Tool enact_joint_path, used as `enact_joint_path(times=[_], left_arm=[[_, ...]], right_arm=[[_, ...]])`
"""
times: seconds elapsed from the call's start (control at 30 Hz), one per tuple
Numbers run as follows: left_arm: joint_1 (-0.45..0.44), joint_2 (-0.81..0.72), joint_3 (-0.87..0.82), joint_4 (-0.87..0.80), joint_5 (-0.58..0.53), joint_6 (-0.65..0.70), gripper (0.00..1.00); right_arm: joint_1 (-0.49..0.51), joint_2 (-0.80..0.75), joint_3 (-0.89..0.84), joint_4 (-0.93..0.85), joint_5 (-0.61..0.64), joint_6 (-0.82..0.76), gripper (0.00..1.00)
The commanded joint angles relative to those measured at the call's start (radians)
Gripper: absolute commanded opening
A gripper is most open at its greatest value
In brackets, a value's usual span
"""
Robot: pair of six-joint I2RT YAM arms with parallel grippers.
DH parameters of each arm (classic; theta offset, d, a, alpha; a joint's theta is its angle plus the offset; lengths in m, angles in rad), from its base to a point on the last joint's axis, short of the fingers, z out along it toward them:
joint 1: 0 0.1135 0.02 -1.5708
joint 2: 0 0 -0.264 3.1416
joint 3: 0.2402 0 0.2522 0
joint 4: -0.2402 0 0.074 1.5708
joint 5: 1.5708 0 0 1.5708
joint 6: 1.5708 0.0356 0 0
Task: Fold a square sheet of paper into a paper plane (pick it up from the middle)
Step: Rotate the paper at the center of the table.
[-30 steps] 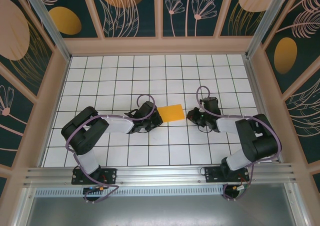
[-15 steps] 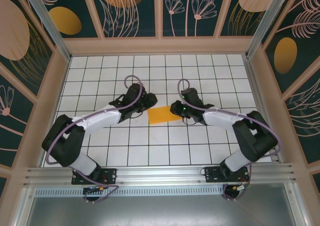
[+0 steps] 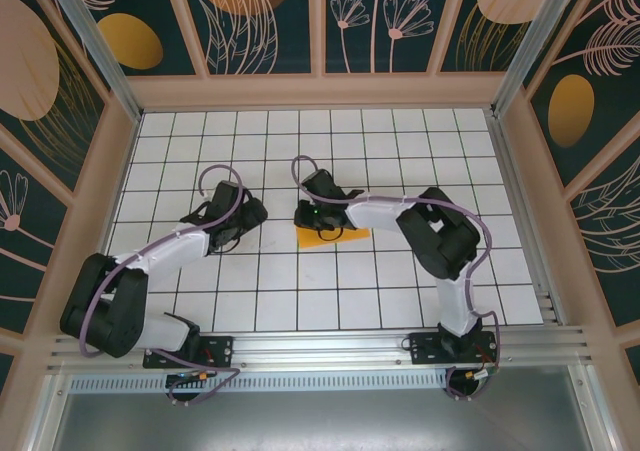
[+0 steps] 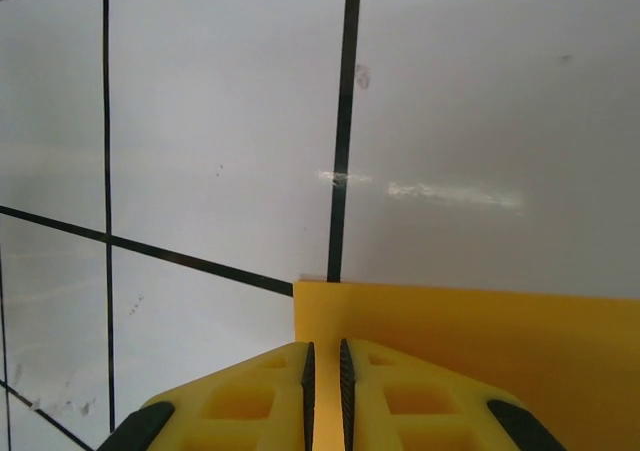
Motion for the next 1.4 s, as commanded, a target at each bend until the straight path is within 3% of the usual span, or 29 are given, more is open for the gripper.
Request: enact_joint_path(times=[0.0, 0.27, 0.4, 0.57, 0.67, 0.77, 0.97, 1.37], left_arm=[[0.011, -0.034, -0.021, -0.038, -0.055, 0.026, 0.86], [0.013, -0.020, -0.027, -0.009, -0.038, 0.034, 0.96], [0.013, -0.012, -0.029, 0.008, -0.020, 0.042, 0.98], [0.013, 0.003, -0.019, 0.022, 0.014, 0.069, 0.99], [0.013, 0.001, -0.020, 0.030, 0.033, 0.075, 0.98], [0.013, -0.001, -0.023, 0.045, 0.059, 0.077, 0.98], [0.013, 0.008, -0.016, 0.071, 0.126, 0.087, 0.99], [0.012, 0.019, -0.036, 0.148, 0.261, 0.094, 0.98]], right_arm=[[0.015, 0.039, 0.051, -0.085, -0.035, -0.043, 0.17], [0.040, -0.029, -0.068, -0.241, -0.114, -0.198, 0.16], [0.035, -0.156, -0.156, -0.343, -0.009, -0.280, 0.17], [0.001, -0.304, -0.186, -0.343, 0.150, -0.189, 0.37], [-0.025, -0.346, -0.210, -0.335, 0.267, -0.058, 0.44], [-0.071, -0.338, -0.228, -0.338, 0.320, 0.035, 0.49], [-0.142, -0.289, -0.234, -0.284, 0.308, 0.079, 0.54], [-0.160, -0.120, -0.182, -0.170, 0.179, -0.036, 0.55]])
